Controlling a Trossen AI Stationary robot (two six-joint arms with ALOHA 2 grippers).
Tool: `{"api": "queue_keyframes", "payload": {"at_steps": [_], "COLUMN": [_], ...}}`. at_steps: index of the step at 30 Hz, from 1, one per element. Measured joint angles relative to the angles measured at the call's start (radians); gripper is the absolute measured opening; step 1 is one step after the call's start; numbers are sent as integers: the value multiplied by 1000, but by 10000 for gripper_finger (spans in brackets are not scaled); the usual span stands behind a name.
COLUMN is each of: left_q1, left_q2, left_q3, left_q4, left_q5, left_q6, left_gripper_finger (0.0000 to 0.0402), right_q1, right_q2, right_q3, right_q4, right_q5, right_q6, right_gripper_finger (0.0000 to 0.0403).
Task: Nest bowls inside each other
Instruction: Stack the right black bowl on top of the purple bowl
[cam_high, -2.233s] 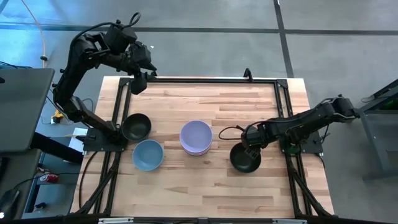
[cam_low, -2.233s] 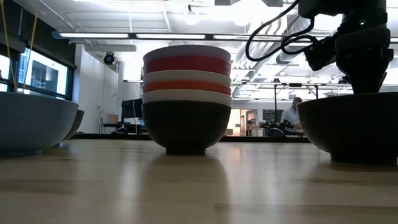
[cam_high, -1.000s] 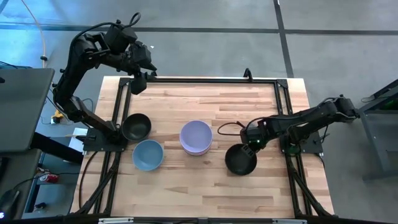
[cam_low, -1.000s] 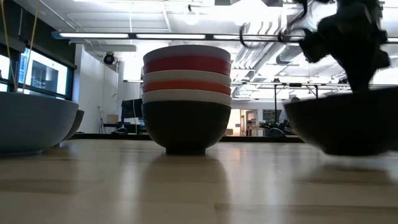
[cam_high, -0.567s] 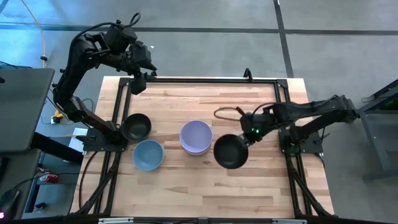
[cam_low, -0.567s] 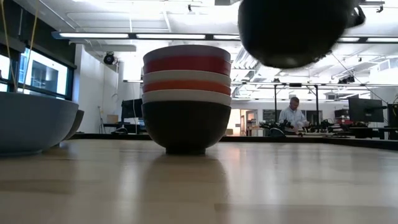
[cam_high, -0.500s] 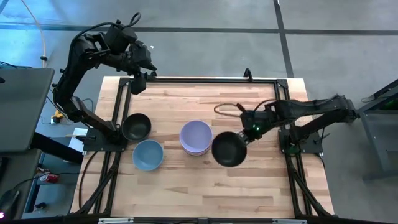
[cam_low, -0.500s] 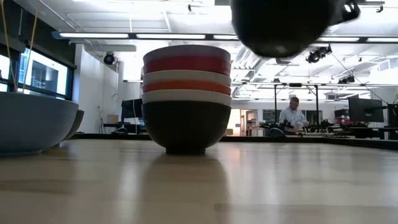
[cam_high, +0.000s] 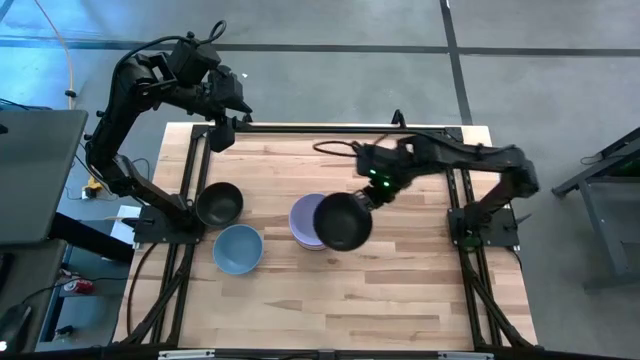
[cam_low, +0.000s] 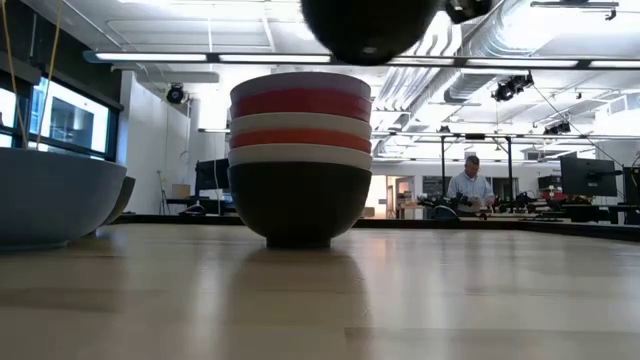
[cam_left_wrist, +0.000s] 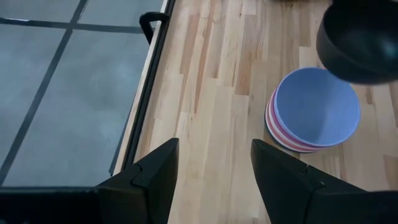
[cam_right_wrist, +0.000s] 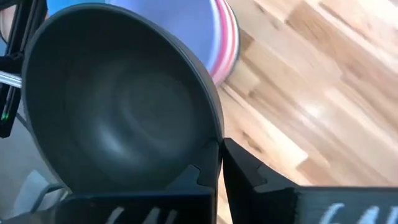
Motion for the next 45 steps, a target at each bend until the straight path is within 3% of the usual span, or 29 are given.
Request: {"api": "queue_keyframes", "payload": {"at_steps": [4, 7, 13, 22, 26, 35, 45], "left_q1": [18, 51, 155, 347, 373, 372, 372], "left_q2": [-5, -23, -77, -250, -302, -334, -335], "left_q3": [0, 0, -32, -356, -477, -503, -503], "left_q4": [0, 0, 4, 121, 199, 229, 229], "left_q5": [-6, -66, -136, -122, -105, -64, -63], "left_q6": [-3, -13, -50, 23, 63, 74, 74], "left_gripper_finger": [188, 188, 188, 188, 188, 188, 188], "right_q1": [-29, -45, -63, -97, -118, -133, -133], "right_q2": [121, 203, 323, 354, 354, 421, 428], "right_q3": [143, 231, 325, 320, 320, 319, 319], "right_q4": [-38, -53, -83, -39, -2, -9, -84], "right_q5": [-12, -26, -44, -27, -21, -104, -89], "right_q6": [-83, -132, -205, -226, -221, -235, -251], "right_gripper_finger": [0, 0, 0, 0, 0, 0, 0]}}
